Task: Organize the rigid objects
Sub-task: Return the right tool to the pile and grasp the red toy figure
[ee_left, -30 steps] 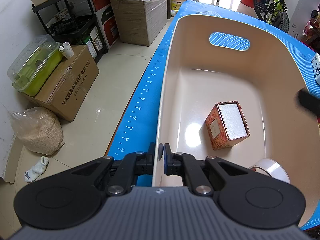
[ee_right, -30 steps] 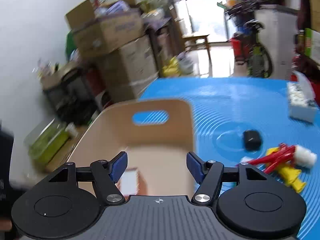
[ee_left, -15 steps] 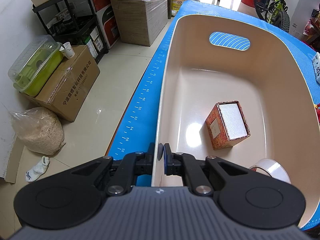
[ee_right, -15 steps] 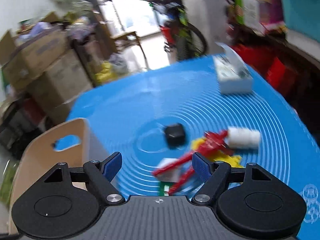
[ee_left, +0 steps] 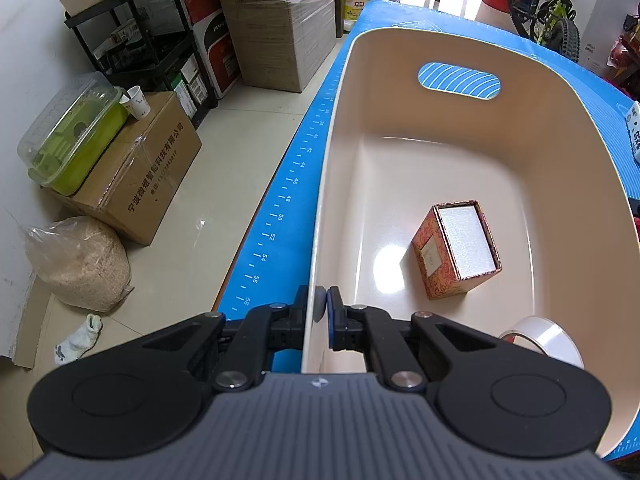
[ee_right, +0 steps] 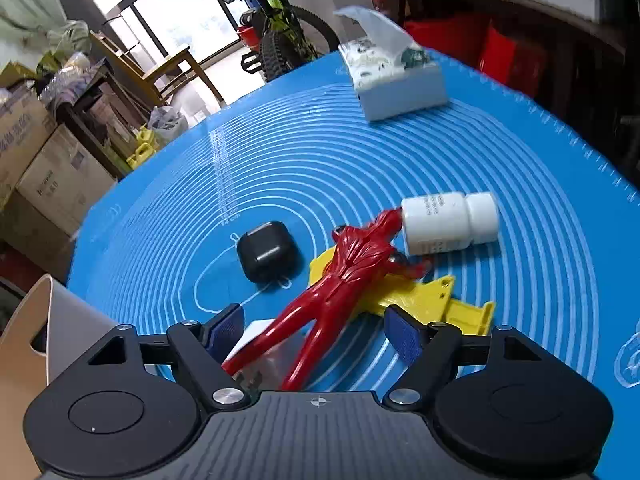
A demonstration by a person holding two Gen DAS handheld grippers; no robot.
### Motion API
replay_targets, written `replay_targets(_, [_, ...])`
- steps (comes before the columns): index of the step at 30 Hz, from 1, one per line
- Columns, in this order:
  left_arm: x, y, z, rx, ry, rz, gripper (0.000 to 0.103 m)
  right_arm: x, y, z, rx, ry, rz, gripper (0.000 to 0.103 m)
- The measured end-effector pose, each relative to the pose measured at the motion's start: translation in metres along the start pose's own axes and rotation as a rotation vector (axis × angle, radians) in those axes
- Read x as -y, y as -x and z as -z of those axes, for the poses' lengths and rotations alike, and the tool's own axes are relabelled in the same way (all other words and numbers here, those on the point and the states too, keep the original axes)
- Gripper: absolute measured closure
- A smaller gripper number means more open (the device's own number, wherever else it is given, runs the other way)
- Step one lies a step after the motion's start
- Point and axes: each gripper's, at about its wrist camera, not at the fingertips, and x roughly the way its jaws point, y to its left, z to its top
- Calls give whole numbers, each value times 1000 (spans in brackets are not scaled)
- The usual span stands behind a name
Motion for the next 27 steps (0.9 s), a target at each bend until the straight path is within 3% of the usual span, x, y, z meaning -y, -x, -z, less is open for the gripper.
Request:
replay_targets(9, [3, -2, 0, 0, -5, -13, 93, 16, -19, -5, -52, -122, -46, 27])
replay_targets(11, [2, -2, 0, -1, -3, -13, 93, 18, -19, -6, -46, -118, -40, 37])
replay_targets(13, [2, -2, 0, -2, -1, -11, 93, 18, -19, -5, -43, -112, -48, 55])
replay_targets(16, [2, -1, 0, -1, -2, -12, 93, 18, -15, -3, -31, -102, -40, 63])
replay_targets(27, [2, -1, 1, -1, -1, -14, 93, 15, 7, 4, 10, -52, -48, 64])
